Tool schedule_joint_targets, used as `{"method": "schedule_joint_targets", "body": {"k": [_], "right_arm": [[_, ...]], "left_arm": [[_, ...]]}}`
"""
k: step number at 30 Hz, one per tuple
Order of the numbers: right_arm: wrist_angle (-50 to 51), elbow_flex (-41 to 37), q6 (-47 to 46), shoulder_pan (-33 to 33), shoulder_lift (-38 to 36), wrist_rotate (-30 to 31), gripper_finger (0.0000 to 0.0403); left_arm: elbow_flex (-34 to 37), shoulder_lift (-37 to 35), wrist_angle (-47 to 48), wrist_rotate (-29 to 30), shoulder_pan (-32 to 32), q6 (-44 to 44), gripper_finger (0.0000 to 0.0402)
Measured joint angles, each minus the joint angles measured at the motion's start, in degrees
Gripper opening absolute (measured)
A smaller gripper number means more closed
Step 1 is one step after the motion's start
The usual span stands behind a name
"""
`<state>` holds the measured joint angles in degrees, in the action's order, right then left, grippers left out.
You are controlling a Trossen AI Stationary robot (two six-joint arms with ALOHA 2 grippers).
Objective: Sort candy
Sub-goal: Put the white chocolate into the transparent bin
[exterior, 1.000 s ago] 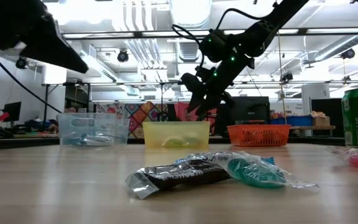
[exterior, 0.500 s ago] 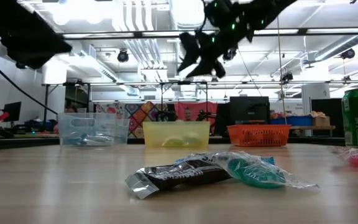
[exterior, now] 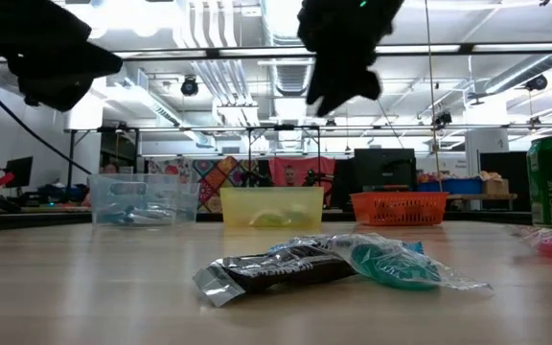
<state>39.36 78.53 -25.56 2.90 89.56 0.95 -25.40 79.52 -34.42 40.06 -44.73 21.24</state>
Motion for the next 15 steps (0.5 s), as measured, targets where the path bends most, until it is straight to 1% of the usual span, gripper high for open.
{"method": "schedule_joint_targets", "body": {"k": [4, 10, 13, 15], "right_arm": [[6.1, -0.5, -6.5, -7.2, 0.1, 0.1, 0.0160], [6.3, -2.1, -14.0, -16.8, 0.2, 0.5, 0.0162], [5.8, -2.6, -14.5, -20.5, 0.8, 0.9, 0.0160], [4.8, -2.9, -13.1, -22.9, 1.4, 3.5, 0.0160]], "left_arm": [[-1.9, 1.4, 0.3, 1.0, 0.0, -2.6, 0.0155], [-3.8, 2.9, 1.0, 1.6, 0.0, -5.3, 0.0155], [-4.4, 3.6, 1.0, 1.6, 0.0, -5.7, 0.0155], [-4.7, 4.0, 1.1, 1.6, 0.0, -5.8, 0.0155]]}}
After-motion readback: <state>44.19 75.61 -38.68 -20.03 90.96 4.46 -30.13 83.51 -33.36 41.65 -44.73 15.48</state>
